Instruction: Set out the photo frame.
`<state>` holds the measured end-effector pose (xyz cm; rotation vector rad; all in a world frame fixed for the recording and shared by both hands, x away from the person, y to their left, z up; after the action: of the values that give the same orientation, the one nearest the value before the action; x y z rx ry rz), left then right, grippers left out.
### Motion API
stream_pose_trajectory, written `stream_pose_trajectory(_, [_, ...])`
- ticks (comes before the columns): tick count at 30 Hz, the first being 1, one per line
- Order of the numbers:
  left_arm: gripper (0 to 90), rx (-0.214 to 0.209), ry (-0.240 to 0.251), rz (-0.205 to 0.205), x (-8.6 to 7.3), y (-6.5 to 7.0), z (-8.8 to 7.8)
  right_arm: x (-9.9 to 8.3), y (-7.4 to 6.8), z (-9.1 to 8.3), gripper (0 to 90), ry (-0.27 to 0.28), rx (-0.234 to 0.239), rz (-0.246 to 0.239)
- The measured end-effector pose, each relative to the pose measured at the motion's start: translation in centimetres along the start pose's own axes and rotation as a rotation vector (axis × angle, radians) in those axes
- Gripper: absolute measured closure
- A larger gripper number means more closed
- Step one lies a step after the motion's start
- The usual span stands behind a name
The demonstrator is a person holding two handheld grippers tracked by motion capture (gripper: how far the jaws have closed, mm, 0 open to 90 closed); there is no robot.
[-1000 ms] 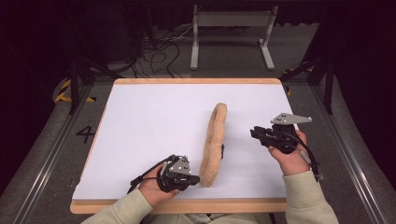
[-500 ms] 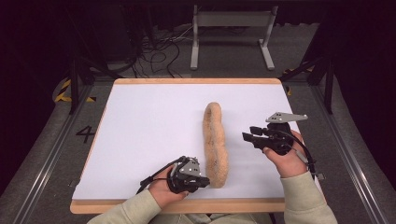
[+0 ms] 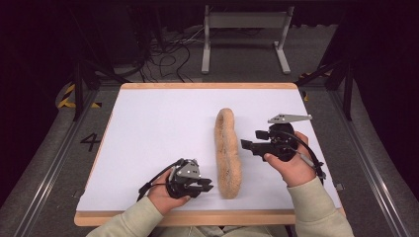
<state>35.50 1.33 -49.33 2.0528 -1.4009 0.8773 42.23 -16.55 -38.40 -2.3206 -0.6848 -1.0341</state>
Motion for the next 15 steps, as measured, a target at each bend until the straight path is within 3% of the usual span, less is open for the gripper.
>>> stream_pose_trajectory(8, [74.3, 0.056, 0.046, -0.052, -0.2, -2.1, -1.6, 0.8, -0.9, 2.1, 28.2, -0.059, -0.023, -0.025])
stream_pose_trajectory(15, [72.5, 0.101, 0.053, -0.071, -0.4, -3.3, -2.4, 0.8, -0.8, 4.7, 25.1, -0.125, -0.048, 0.003])
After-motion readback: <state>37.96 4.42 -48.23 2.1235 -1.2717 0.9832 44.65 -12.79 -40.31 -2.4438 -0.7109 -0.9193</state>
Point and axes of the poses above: each handheld gripper's, and its own axes: z roughly forward along the jaws, x roughly out of its top, y roughly to its right, the point moved 9 cm from there along z, roughly forward along the jaws, and after that the axes turned 4 degrees about x, right-handed, at the moved point
